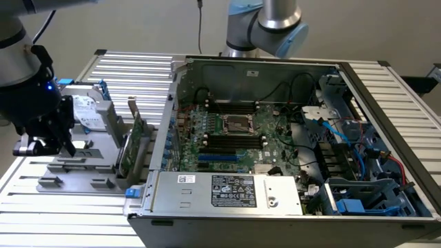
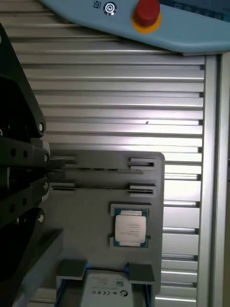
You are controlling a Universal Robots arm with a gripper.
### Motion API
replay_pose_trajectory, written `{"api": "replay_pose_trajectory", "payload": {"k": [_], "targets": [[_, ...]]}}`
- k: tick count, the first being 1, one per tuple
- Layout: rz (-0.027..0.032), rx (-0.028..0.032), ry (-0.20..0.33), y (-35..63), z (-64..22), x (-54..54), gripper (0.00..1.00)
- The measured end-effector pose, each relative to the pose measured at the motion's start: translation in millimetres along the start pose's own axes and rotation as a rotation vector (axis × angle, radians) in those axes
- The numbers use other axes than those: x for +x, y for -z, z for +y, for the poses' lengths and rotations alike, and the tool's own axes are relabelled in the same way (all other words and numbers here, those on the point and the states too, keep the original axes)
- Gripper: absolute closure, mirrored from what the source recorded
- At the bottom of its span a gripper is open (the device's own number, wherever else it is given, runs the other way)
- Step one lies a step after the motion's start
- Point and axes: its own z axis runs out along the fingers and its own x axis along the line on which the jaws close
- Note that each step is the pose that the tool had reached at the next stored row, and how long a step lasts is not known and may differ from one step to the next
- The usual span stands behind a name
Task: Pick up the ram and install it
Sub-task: 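Pick up the ram and move it above insertion slot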
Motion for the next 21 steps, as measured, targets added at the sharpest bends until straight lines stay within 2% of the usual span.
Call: {"api": "replay_pose_trajectory", "payload": {"k": [13, 21], "targets": [[-0.0003, -0.0176, 0.0, 60.9, -56.5, 0.8, 0.86], [-0.0002, -0.0204, 0.0, 98.6, -91.7, 0.6, 0.86]]}}
